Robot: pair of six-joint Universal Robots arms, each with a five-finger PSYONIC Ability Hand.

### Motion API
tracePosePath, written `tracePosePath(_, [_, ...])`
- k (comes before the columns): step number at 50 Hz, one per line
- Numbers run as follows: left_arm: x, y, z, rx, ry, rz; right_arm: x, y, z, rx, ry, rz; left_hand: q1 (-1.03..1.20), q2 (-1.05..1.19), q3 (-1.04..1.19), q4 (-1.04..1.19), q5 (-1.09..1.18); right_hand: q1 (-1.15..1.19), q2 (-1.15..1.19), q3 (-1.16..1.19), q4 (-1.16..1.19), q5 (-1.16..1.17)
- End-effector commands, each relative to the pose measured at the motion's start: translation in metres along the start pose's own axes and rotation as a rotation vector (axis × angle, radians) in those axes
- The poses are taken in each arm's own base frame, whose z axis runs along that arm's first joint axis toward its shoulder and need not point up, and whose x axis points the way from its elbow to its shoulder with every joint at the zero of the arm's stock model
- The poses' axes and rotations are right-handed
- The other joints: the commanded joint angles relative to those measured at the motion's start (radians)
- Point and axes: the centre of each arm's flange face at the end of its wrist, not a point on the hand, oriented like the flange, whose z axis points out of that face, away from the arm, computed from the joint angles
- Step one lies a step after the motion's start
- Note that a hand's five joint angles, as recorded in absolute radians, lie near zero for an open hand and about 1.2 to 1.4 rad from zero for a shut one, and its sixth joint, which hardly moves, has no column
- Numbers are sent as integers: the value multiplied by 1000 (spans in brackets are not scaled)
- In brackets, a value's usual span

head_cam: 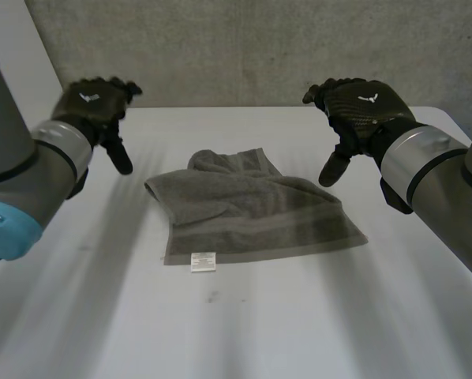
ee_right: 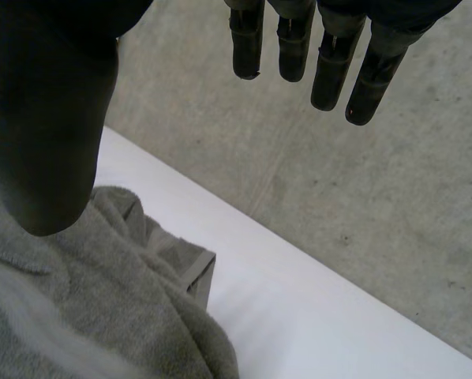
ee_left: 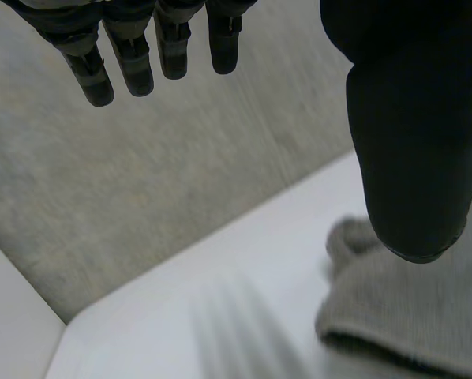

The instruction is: Fold the towel.

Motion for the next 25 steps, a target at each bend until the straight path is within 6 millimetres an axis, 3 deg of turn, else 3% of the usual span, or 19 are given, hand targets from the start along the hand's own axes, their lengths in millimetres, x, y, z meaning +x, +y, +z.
tracePosePath(1, [4,40,25,-75,73,98,-2,17,9,-54,-14,-56,12,22,20,19,-14,-44,-73,-64,-80,-55])
tracePosePath(9, [7,78,48,-87,126,101,-5,45,23,-131,-28,-81,85,95,93,92,59,-44,-73,-64,-80,-55])
tracePosePath(16, [12,94,55,-77,140,102,-4,65,34,-188,-26,-112,176,186,184,183,150,-44,-73,-64,-80,-55])
tracePosePath(25, [16,108,67,-38,131,102,-4,76,38,-214,-29,-118,397,406,404,404,370,-44,-73,-64,-80,-55])
